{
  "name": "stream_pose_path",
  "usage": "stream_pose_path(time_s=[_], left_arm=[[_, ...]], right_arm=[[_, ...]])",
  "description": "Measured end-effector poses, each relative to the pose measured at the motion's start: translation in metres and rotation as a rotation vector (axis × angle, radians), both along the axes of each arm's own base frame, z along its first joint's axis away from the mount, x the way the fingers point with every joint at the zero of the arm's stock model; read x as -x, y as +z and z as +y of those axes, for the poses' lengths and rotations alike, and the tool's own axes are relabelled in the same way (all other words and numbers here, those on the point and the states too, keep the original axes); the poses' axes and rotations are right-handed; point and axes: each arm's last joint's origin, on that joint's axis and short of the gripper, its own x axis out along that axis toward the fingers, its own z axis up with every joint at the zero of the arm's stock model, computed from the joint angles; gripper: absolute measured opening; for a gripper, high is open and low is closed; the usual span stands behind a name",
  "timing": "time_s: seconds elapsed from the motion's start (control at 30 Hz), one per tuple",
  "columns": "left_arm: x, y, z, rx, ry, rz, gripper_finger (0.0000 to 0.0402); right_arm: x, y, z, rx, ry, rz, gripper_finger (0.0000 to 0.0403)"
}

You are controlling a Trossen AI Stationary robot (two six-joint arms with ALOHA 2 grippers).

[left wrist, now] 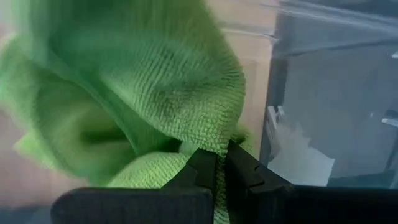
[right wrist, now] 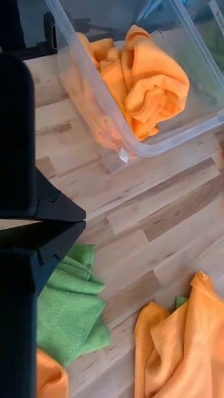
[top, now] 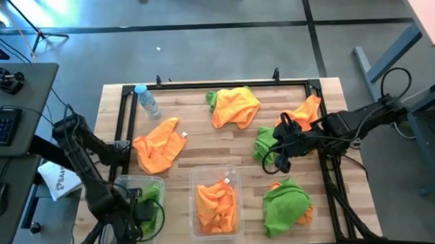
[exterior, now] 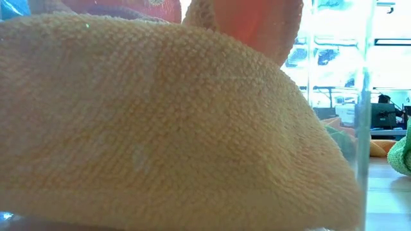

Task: Sort microfiber towel by color & place in baskets
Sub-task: Put the green towel into the left transparent bin

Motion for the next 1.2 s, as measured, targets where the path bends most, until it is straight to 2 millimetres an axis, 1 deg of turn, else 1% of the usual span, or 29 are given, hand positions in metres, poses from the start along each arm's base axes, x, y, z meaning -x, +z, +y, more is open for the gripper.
stream_pose_path(time_s=[0.2,0.37,0.53,0.67,0.83,1.0,1.13,1.2], left_arm=[[-0.003,-0.028,-0.010,-0.033,-0.008,0.020,0.0000],[-0.006,-0.047,-0.015,-0.108,-0.028,0.044,0.0000],[-0.011,-0.060,-0.020,-0.157,-0.077,0.034,0.0000],[-0.008,-0.066,-0.018,-0.189,-0.057,0.087,0.0001],[-0.003,-0.056,-0.012,-0.198,0.020,0.086,0.0001],[0.004,-0.034,-0.003,-0.156,0.086,0.045,0.0001],[0.007,-0.016,0.005,-0.114,0.149,-0.035,0.0001],[0.008,-0.011,0.007,-0.098,0.156,-0.052,0.0001]], right_arm=[[0.000,0.000,0.000,0.003,-0.013,-0.006,0.0000],[0.000,0.000,0.000,-0.009,-0.029,-0.008,0.0000],[0.000,0.000,0.000,-0.008,-0.030,-0.010,0.0000],[0.000,0.000,0.000,-0.018,-0.044,-0.012,0.0000],[0.000,0.000,0.000,-0.020,-0.045,-0.013,0.0000],[0.000,0.000,0.000,-0.021,-0.045,-0.013,0.0000],[0.000,0.000,0.000,-0.018,-0.048,-0.015,0.0000],[-0.001,0.001,0.000,-0.019,-0.048,-0.020,0.0000]])
